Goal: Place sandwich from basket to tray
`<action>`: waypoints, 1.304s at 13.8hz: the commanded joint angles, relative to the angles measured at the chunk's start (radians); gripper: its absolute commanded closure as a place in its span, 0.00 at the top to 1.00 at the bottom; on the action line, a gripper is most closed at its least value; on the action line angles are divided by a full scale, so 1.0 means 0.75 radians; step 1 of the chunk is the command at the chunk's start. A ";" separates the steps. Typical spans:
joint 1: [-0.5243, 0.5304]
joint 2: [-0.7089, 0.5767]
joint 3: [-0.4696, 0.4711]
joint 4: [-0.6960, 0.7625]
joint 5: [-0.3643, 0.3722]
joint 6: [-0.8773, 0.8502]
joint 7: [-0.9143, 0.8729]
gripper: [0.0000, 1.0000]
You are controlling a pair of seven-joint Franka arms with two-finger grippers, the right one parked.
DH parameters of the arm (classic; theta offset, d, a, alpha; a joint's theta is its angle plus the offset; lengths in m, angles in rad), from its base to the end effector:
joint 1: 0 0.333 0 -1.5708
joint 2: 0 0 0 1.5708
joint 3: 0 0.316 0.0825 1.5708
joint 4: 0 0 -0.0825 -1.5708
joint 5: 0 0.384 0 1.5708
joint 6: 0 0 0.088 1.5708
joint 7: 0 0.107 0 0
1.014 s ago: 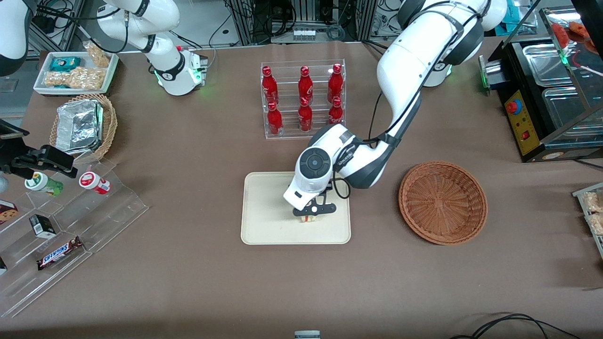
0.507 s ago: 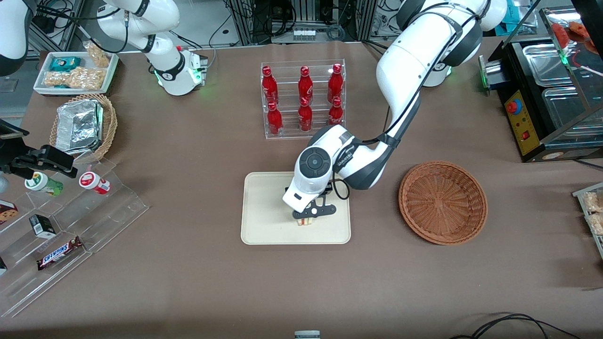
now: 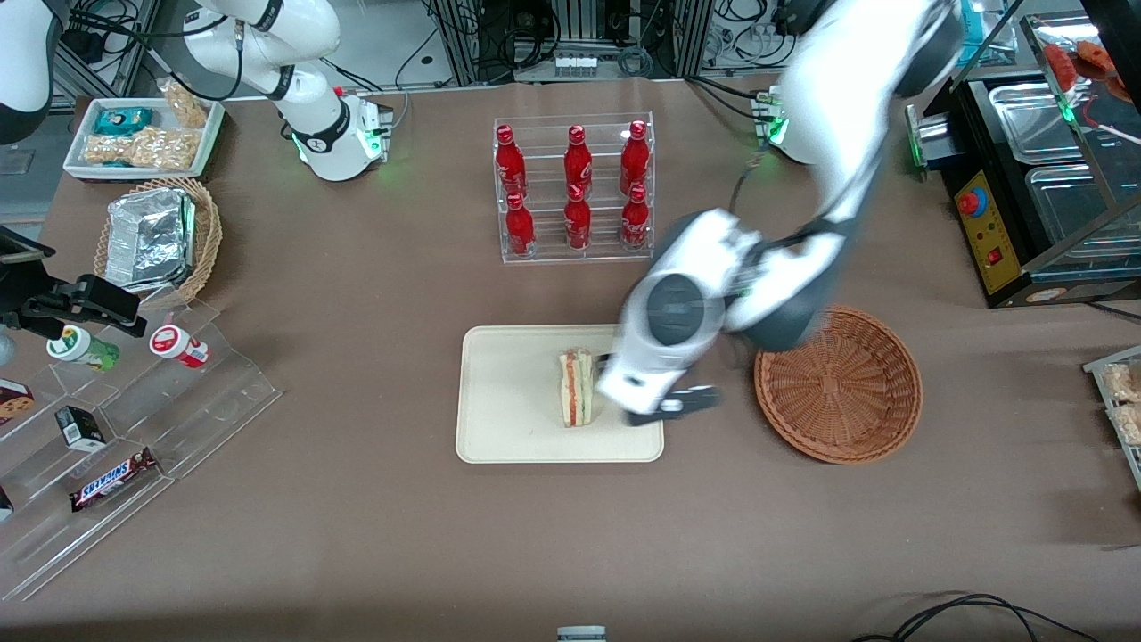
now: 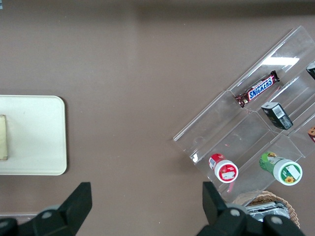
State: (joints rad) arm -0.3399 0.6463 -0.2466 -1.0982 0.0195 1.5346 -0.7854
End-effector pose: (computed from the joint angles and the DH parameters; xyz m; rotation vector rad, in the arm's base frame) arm 0.6194 -0.3494 0.4365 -3.0809 -0.3582 0.3614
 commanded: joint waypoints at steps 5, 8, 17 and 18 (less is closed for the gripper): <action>0.520 -0.538 -0.017 -0.441 -0.030 -0.424 0.586 1.00; 0.692 -0.718 -0.015 -0.585 0.055 -0.418 0.701 1.00; 0.689 -0.860 -0.011 -0.583 0.164 -0.484 0.697 1.00; 0.642 -0.862 -0.011 -0.583 0.168 -0.469 0.701 1.00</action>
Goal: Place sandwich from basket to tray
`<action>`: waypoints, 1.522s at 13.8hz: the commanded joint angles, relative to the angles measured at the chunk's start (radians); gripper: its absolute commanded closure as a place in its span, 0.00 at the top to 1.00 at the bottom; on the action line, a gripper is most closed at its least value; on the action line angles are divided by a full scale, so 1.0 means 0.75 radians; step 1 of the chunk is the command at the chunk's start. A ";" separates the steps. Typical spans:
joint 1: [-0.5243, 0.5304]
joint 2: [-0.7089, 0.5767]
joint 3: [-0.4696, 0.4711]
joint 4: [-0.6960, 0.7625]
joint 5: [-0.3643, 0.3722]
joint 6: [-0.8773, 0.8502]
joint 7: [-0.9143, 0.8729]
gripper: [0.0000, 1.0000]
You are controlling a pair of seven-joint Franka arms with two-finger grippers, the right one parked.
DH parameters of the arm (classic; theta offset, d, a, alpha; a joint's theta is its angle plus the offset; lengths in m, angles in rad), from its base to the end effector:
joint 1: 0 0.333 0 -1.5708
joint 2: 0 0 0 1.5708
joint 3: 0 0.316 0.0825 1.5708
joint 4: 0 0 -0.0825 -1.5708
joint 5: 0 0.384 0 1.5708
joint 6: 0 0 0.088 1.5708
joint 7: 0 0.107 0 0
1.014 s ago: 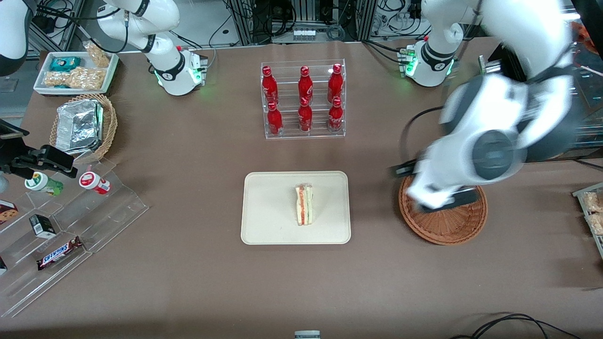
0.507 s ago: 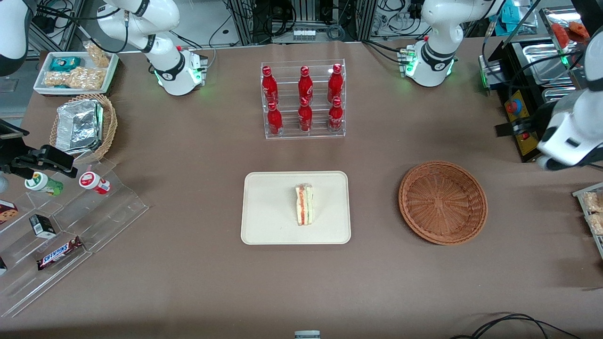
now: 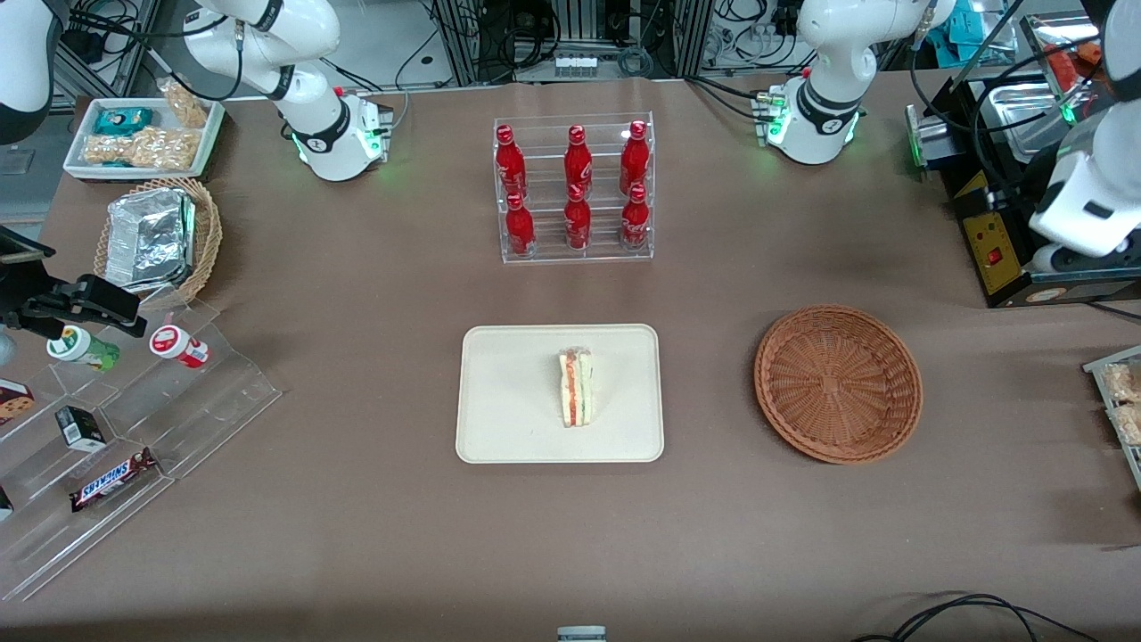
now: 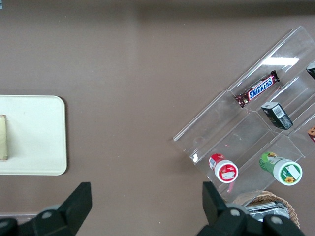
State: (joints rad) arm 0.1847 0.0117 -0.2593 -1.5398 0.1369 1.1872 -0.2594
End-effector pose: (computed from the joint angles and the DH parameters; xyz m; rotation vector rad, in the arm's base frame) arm 0.5125 -0.0194 0.6080 -2.8938 -0.3082 0.4956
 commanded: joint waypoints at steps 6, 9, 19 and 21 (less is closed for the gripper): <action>-0.093 -0.081 -0.004 0.043 -0.184 0.066 -0.002 1.00; -0.093 -0.099 0.000 0.018 -0.148 0.058 -0.012 1.00; -0.019 -0.099 -0.006 0.053 -0.142 0.086 -0.004 1.00; -0.025 -0.095 -0.008 0.053 -0.140 0.090 -0.004 1.00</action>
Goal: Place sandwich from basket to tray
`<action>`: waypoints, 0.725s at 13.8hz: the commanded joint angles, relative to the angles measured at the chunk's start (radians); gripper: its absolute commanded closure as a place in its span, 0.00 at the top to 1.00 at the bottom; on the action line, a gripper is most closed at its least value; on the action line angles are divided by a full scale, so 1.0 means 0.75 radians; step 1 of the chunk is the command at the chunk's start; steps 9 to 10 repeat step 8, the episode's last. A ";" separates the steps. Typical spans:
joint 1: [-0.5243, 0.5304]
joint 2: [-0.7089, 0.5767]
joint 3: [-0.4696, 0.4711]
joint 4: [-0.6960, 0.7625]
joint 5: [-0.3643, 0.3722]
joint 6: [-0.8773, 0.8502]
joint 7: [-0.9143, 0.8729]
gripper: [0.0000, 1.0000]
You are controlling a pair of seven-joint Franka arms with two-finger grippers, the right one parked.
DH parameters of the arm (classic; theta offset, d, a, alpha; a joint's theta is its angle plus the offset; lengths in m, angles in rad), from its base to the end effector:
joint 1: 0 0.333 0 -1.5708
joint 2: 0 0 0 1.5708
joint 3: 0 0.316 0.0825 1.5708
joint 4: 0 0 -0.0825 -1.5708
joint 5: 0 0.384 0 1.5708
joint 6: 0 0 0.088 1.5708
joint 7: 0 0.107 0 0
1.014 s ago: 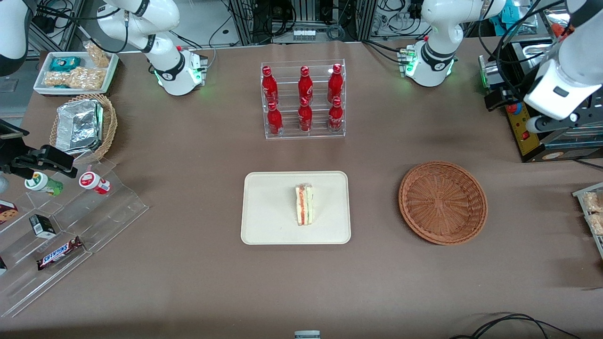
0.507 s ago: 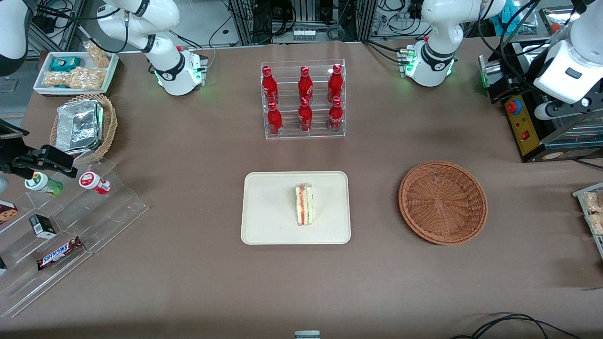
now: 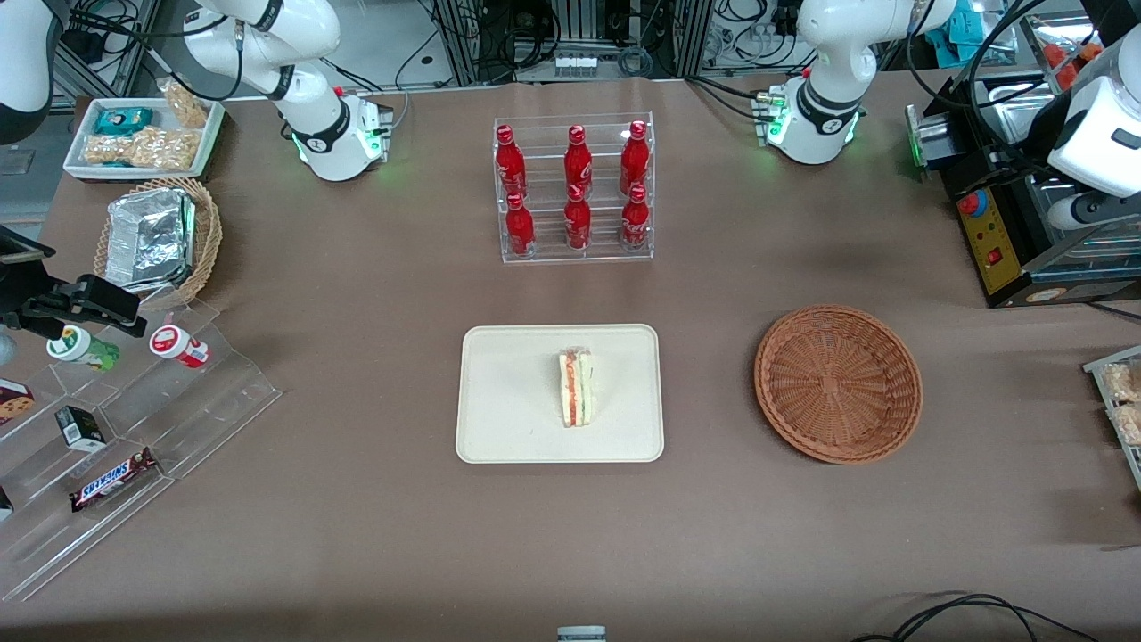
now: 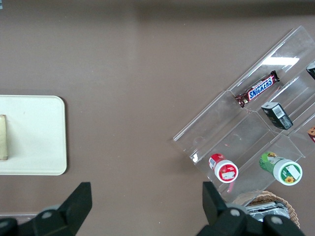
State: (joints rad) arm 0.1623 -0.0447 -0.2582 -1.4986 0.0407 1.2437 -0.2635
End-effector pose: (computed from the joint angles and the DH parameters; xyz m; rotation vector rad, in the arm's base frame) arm 0.5021 -0.0466 0.6555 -3.0264 -0.2701 0.3036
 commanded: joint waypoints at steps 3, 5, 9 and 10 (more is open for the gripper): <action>0.004 -0.014 -0.001 -0.012 -0.009 0.053 0.002 1.00; 0.011 -0.008 0.003 -0.012 -0.011 0.062 0.006 1.00; -0.018 -0.004 0.046 -0.010 -0.011 0.064 0.006 1.00; -0.018 -0.004 0.046 -0.010 -0.011 0.064 0.006 1.00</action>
